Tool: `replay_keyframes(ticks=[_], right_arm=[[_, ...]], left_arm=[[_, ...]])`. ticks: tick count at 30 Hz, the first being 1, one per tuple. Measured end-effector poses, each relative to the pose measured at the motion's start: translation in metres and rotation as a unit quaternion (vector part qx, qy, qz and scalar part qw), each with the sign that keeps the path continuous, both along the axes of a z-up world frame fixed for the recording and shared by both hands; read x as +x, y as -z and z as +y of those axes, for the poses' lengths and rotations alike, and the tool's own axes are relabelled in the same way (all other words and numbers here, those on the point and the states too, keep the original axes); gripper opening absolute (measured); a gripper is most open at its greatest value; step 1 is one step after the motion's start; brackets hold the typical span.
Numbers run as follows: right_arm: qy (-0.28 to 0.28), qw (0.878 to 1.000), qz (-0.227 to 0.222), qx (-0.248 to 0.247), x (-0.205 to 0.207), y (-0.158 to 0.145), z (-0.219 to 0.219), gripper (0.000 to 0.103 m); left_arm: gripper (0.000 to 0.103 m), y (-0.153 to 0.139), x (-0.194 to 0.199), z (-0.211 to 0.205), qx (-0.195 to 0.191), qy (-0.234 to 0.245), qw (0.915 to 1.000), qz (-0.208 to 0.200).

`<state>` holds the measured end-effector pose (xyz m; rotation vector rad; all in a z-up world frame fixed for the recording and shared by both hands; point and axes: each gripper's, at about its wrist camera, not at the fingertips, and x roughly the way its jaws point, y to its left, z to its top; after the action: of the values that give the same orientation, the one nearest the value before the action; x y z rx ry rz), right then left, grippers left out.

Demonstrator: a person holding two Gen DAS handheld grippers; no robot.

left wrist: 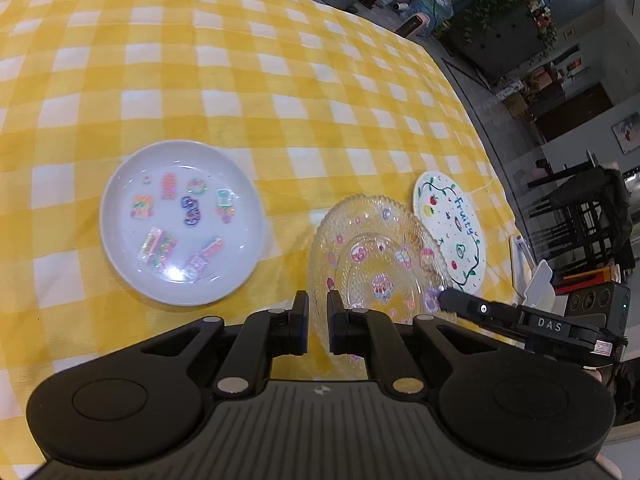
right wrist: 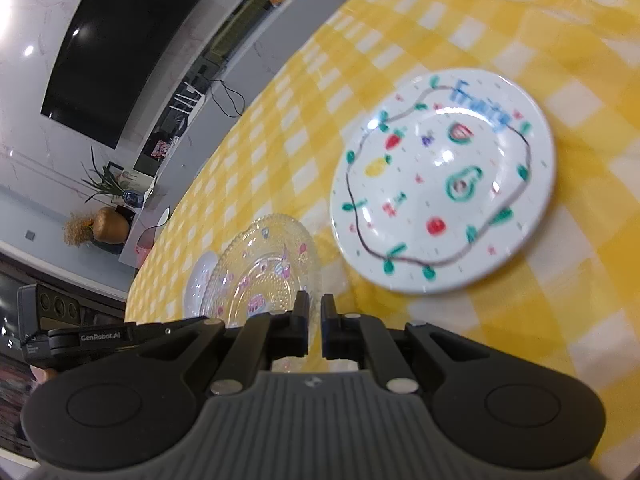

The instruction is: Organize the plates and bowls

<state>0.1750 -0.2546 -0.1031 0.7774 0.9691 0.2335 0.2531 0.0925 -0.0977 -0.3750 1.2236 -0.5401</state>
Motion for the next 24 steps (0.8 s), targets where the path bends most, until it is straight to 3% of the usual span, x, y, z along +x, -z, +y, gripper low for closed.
replay_keyframes(ticks=[13, 24], right_arm=[[0.039, 0.999, 0.009, -0.021, -0.035, -0.022, -0.014, 0.004], [0.030, 0.999, 0.022, -0.040, -0.062, -0.026, -0.018, 0.004]], left_arm=[[0.010, -0.013, -0.008, -0.038, 0.021, 0.042, 0.9989, 0.004], [0.010, -0.012, -0.015, -0.056, 0.037, 0.072, 0.9966, 0.010]])
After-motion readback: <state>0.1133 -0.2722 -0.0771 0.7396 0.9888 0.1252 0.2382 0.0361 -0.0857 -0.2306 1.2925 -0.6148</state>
